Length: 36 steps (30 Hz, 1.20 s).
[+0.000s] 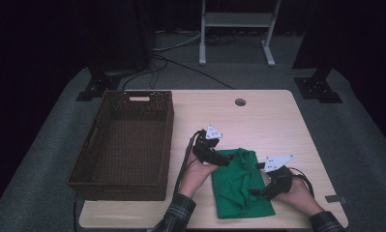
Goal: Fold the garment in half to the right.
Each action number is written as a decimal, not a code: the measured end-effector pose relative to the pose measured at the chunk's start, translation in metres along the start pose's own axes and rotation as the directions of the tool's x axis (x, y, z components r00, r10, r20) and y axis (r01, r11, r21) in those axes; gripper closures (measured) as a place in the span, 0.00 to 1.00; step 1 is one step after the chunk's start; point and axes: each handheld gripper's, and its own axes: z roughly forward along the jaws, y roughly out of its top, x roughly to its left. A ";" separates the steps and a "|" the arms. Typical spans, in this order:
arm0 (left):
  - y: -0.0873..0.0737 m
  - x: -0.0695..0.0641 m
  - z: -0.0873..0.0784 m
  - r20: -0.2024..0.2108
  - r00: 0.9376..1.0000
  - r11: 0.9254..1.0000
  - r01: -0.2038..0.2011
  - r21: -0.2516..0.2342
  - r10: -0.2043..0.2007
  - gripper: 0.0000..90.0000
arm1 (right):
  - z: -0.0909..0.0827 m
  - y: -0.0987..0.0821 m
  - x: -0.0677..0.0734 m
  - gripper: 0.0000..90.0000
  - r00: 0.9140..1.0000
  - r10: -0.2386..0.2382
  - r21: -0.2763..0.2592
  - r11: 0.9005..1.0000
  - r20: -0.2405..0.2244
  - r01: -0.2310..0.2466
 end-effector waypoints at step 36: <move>-0.038 0.052 0.042 -0.146 0.989 0.992 0.032 0.119 -0.015 0.00 | 0.004 0.004 0.007 0.00 1.000 0.022 0.003 1.000 0.022 -0.022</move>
